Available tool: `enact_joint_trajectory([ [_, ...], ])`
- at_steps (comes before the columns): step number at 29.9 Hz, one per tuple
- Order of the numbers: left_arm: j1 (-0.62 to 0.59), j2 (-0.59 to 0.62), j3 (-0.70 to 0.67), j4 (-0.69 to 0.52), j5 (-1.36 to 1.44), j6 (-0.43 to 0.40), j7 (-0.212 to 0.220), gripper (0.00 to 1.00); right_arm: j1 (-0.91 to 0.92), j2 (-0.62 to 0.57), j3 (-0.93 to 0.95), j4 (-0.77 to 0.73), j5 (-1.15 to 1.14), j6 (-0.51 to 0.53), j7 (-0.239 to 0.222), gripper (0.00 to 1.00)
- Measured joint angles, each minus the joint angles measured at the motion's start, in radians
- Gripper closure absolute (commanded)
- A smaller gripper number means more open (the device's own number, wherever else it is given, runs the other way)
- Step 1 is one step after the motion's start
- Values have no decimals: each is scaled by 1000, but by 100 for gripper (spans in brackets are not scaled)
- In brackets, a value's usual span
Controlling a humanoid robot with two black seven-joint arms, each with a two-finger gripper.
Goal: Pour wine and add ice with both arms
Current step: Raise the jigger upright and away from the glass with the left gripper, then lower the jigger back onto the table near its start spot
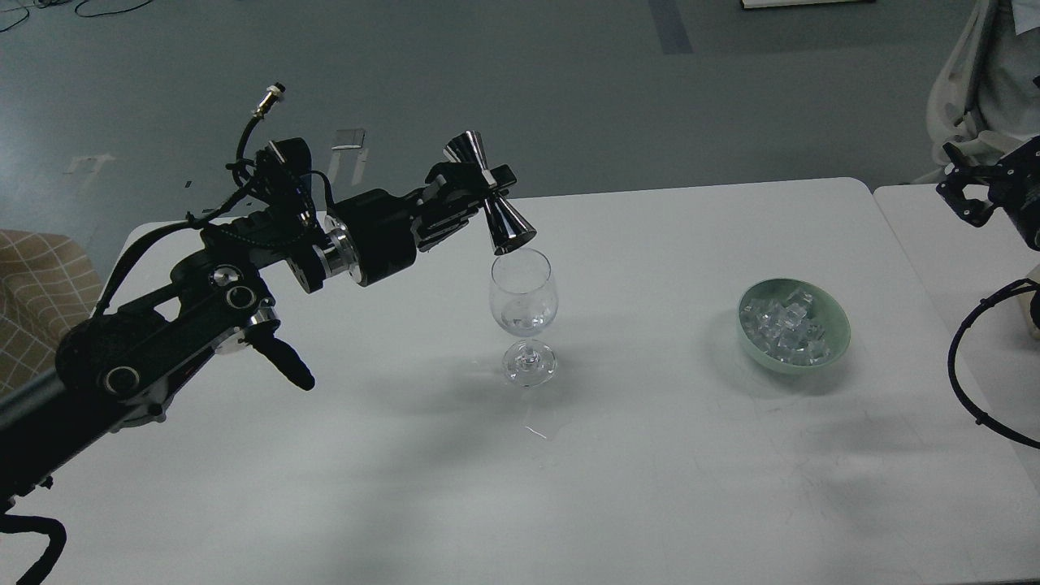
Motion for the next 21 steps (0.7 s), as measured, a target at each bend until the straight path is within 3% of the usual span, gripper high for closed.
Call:
enact_joint_trajectory([
  [13,0,-2,-9,-4,-7,0,5,100,0,-14,2,-3,0,0,2,0],
  [21,15,-4,-70,-22,-178,6,33,100,0,-16,2,-3,0,-4,-1,0],
])
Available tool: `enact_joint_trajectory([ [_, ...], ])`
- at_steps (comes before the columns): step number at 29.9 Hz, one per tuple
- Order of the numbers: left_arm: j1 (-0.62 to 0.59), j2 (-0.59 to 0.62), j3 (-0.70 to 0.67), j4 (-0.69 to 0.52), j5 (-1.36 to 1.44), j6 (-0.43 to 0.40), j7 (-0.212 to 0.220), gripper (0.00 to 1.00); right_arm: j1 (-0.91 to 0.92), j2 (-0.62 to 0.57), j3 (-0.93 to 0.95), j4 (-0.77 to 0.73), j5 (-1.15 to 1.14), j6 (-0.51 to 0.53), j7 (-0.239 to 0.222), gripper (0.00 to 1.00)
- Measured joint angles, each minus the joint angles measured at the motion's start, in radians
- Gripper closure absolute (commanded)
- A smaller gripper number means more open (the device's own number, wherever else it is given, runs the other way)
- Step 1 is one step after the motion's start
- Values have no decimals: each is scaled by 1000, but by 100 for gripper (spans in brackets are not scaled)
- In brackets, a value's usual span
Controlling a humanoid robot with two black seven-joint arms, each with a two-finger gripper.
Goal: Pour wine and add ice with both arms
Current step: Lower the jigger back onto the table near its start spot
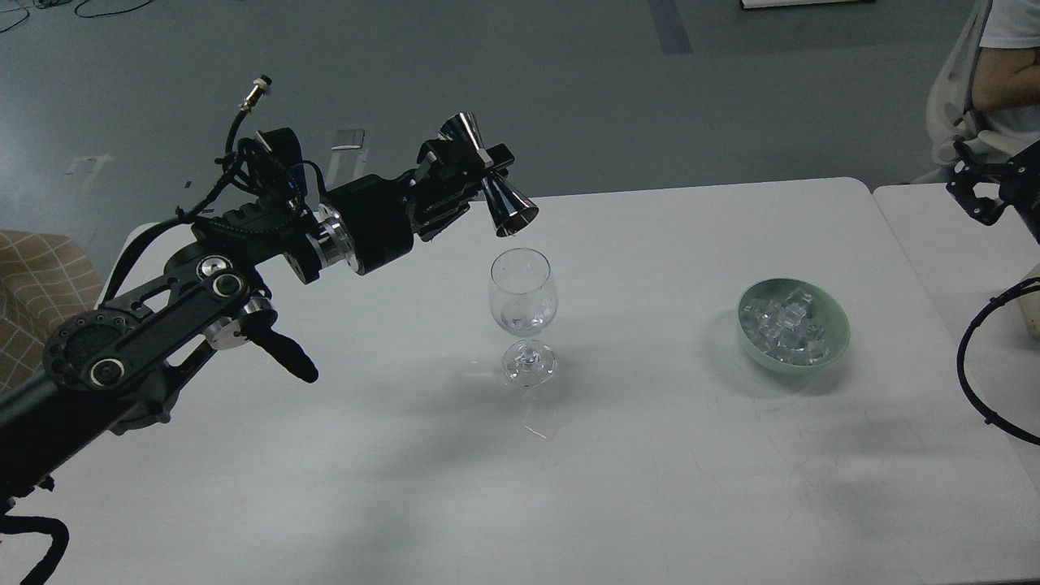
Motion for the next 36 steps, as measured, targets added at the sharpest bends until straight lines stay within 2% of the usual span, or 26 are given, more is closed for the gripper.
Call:
enact_joint_trajectory([
  [8,54,-4,-62,67,-382,1,7,100,0,-7,0,0,1,0,-1,0],
  [16,194,-23,-231,142,-616,-12,8,100,0,-25,-1,0,0,-6,-2,0],
  [23,307,-51,-324,233,-698,-59,-10,100,-6,-27,-3,6,0,-13,-3,0],
  [29,412,-126,-481,290,-742,-61,-12,100,-8,-27,-8,14,-2,-22,-4,0],
  [36,487,-206,-632,461,-771,-78,-10,100,-9,-27,-15,48,-2,-57,-21,0],
])
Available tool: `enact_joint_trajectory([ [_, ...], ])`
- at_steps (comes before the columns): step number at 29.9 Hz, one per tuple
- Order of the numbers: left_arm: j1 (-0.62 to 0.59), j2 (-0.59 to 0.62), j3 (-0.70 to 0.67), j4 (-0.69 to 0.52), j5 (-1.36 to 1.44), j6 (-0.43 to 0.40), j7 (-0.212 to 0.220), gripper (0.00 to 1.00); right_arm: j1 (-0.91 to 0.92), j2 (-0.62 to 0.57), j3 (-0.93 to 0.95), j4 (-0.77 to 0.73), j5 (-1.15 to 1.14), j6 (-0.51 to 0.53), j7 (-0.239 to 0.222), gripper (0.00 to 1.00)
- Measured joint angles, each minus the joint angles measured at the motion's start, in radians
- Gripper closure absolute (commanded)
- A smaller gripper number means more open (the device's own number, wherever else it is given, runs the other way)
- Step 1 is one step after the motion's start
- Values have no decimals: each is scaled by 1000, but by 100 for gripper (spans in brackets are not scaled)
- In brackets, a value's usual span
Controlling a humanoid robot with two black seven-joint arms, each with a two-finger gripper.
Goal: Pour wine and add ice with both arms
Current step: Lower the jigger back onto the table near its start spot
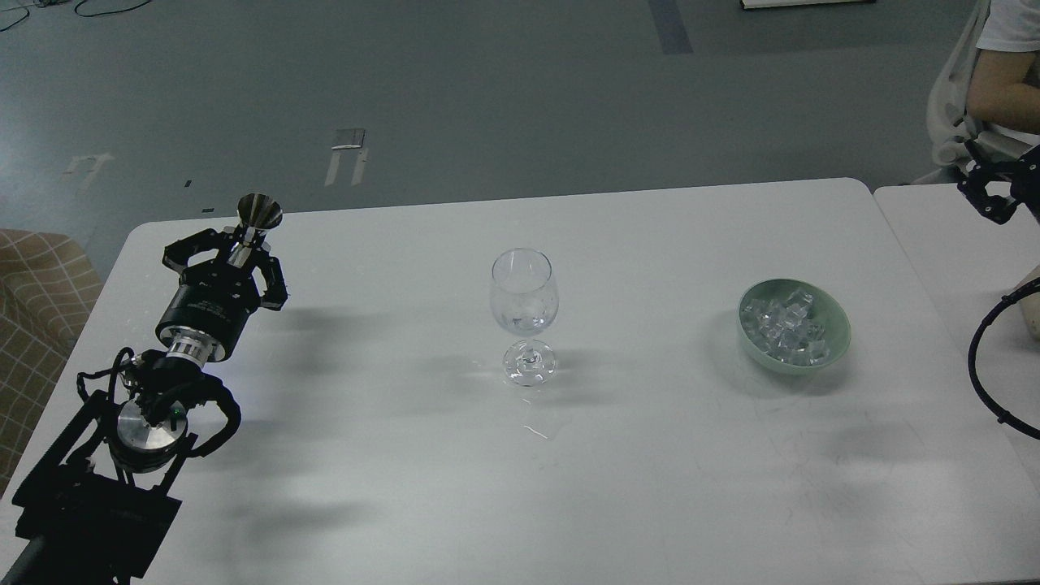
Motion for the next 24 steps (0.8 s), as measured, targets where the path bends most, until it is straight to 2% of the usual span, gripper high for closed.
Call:
enact_joint_trajectory([
  [11,22,-14,-90,150,-126,-1,4,100,-12,-7,-5,18,-2,-26,-8,0],
  [24,4,-110,-107,149,-215,11,2,100,-15,-15,-6,28,-4,-39,-19,0],
])
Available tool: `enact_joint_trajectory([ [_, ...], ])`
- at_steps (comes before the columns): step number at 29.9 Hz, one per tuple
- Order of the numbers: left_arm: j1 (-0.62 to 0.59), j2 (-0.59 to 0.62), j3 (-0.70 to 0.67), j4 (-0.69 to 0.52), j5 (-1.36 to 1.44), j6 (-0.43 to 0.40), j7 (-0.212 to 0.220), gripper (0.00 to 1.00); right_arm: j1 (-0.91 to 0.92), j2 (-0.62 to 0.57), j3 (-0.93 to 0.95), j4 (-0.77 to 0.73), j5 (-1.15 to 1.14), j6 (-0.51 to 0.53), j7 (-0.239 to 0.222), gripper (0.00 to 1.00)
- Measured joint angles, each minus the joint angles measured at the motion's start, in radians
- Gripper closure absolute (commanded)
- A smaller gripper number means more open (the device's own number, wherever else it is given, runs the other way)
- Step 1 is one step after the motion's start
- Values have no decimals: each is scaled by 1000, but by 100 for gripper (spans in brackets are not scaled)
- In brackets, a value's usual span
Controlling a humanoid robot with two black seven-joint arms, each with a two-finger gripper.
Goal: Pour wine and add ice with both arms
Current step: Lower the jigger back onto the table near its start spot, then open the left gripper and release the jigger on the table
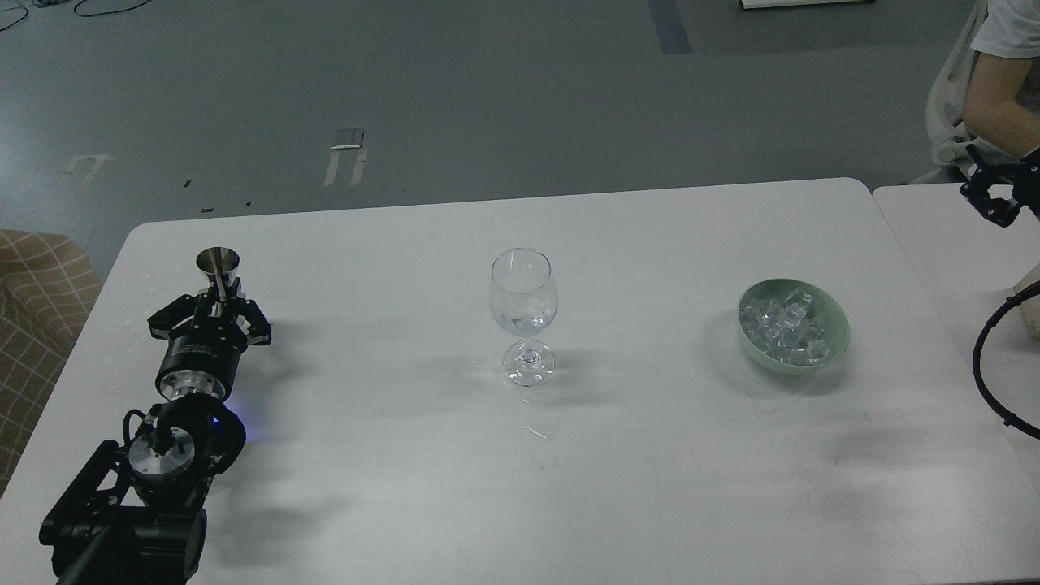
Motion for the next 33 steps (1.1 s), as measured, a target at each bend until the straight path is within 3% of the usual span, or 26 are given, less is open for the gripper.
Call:
enact_joint_trajectory([
  [33,-50,-45,-2,11,-36,104,15,100,-13,0,2,-7,1,-1,0,0],
])
